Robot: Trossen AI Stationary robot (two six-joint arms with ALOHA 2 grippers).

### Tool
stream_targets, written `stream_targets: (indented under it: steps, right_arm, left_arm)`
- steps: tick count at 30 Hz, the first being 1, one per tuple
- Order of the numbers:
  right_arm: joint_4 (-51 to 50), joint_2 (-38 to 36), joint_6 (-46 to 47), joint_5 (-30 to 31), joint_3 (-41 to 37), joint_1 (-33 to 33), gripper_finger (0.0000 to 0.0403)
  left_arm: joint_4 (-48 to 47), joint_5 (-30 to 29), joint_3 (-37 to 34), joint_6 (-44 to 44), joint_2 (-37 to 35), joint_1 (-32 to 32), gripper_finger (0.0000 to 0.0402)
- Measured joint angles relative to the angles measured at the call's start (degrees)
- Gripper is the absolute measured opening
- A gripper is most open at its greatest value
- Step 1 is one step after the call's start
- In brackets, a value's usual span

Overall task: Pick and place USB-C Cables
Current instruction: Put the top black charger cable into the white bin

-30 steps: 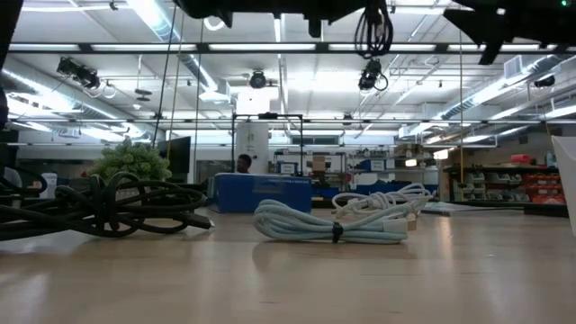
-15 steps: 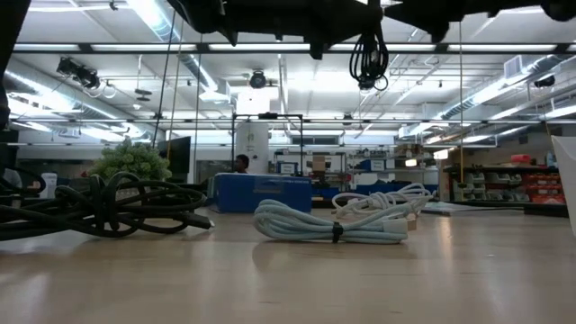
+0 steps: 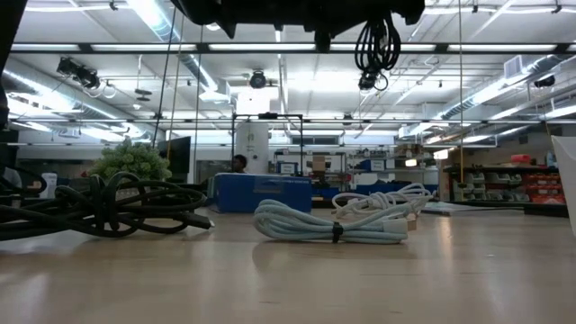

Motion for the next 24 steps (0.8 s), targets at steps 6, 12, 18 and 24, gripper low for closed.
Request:
stream_targets:
  steps: [6, 12, 18, 24]
  right_arm:
    - [-0.43, -0.02, 0.86, 0.02, 0.01, 1.01, 0.0223]
    - [-1.02, 0.20, 0.89, 0.02, 0.06, 1.28, 0.0124]
    - [-1.30, -0.58, 1.02, 0.74, 0.00, 2.53, 0.0046]
    - [-1.40, -6.04, 2.60, 2.14, 0.03, 7.46, 0.0046]
  left_arm:
    - [0.33, -0.07, 0.00, -0.06, 0.00, -0.35, 0.0076]
    - [1.12, -0.42, 0.00, 1.61, 0.00, -0.34, 0.0076]
    - [-0.20, 0.84, 0.02, 2.95, -0.15, -0.33, 0.0127]
    - [-11.58, 4.30, 0.02, 3.08, -5.47, 2.02, 0.0198]
